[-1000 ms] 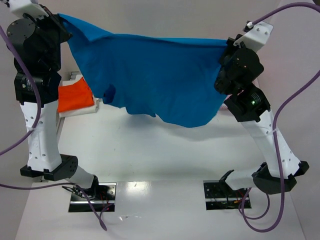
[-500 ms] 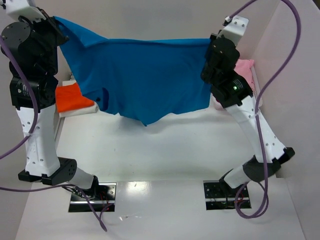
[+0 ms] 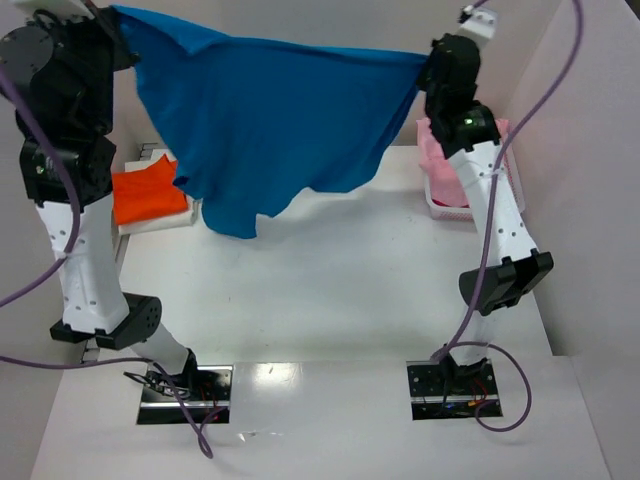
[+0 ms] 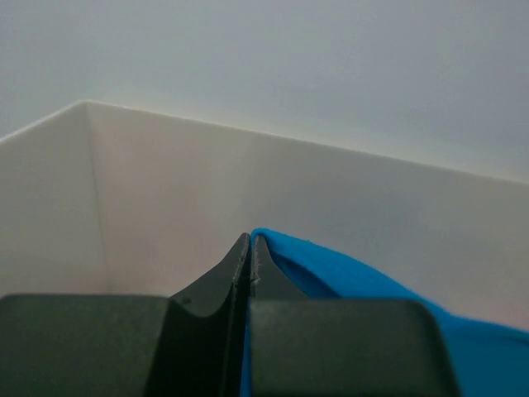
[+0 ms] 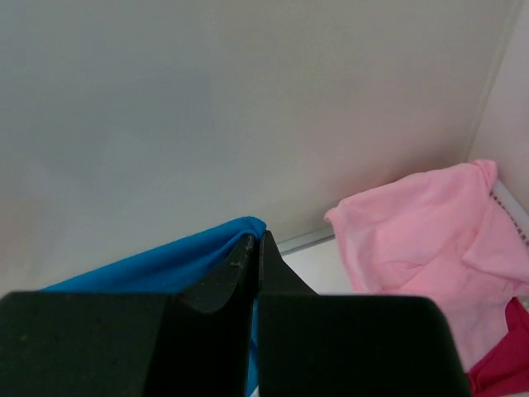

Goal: Fold and stack the t-shirts
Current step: Flatten out the tshirt

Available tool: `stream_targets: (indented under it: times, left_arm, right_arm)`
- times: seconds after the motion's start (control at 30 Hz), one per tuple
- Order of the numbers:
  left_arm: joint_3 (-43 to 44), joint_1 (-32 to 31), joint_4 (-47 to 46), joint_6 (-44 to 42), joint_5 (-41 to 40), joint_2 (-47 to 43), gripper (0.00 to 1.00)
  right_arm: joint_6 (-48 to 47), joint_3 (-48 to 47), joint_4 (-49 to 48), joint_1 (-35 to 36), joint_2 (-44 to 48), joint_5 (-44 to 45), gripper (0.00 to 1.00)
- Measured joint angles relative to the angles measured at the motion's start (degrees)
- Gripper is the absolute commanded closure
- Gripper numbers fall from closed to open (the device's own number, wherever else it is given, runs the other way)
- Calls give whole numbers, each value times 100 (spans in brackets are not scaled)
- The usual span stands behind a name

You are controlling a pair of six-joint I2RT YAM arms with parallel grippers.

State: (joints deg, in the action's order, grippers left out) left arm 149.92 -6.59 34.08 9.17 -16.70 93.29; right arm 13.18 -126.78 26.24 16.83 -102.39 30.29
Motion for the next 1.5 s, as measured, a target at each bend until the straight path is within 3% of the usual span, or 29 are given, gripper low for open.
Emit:
stream_targets:
  times: [0.13,0.33,0.53,0.87,1.0,1.17,1.37,1.5]
  left_arm:
    - [-235,-26,166,-7,417,163,100]
    - [-598,-24,475,-18,656,21,100]
    - [-958,-22,442,-15,680,-791,100]
    - [-490,-24,350,2,630,-1006,100]
    - [-1221,-24,325,0,526,-1381,100]
    - [-2776,-24,392,45,510,-2630,100]
    - [-2985,-231,473,178,476,-3799,100]
    - [-2733,-256,427,175,458,-4269,100]
  right_arm:
    - [76,-107,-46,-634,2,-354,100]
    - [-75,161,-92,-560,269,-565,100]
    - [-106,263,-142,-572,332,-685,100]
    - [-157,71,-162,-532,549,-738,100]
    - [-169,750,-131,-534,1309,-698,100]
    - [-127,1650,-30,-534,2583,-723,100]
    - [-79,2288,12,-499,4099,-841,100]
    - [-74,2292,-25,-398,4464,-977,100]
